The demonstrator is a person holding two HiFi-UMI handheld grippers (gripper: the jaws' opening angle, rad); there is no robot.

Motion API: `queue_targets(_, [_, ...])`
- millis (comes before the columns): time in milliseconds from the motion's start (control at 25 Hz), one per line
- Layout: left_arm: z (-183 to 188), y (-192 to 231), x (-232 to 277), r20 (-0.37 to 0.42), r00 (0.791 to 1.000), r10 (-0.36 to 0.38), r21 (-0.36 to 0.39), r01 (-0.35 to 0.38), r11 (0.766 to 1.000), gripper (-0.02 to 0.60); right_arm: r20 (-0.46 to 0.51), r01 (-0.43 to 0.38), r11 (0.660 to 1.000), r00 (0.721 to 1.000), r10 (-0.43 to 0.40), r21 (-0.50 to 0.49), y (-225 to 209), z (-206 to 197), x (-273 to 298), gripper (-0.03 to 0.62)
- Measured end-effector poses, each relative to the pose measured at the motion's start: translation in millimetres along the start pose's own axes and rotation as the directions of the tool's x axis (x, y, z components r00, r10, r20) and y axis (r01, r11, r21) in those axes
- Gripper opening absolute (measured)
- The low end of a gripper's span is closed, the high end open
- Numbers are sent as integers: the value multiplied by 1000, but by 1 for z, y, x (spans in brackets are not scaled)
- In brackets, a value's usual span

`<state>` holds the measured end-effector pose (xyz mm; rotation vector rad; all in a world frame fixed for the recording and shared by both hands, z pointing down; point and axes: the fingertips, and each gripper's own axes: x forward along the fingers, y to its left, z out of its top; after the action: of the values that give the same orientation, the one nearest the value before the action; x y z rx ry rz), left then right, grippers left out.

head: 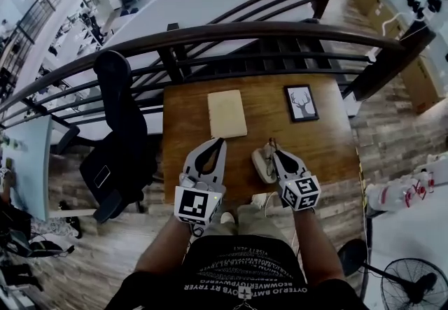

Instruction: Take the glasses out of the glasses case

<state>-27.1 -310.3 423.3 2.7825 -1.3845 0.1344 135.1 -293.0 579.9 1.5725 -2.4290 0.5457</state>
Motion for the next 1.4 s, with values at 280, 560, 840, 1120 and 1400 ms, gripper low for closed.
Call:
queue_targets(280, [7,-2,-10,14,1000,-10,4,10,1000,26,100,0,1000,995,1,-9,18,41,-21,29])
queue_targets(560, [9,-3,-22,14,1000,-17,22,17,1000,26,184,-2,998,983,13,-60,38,74,-46,29])
queue_targets(840, [13,-9,-33,16,1000,-22,16,22,1000,26,254,-7,994,967,34,-107,57,105,-73,29])
queue_targets(1120, [15,-11,-48,24,999,-30,19,29,999,26,294,-20,991,954,57,-129,78,125,-93,28])
queue_targets(1400, [12,-10,-58,27,999,-30,9,30,1000,26,318,-12,989,946,59,-147,93,139,-109,28])
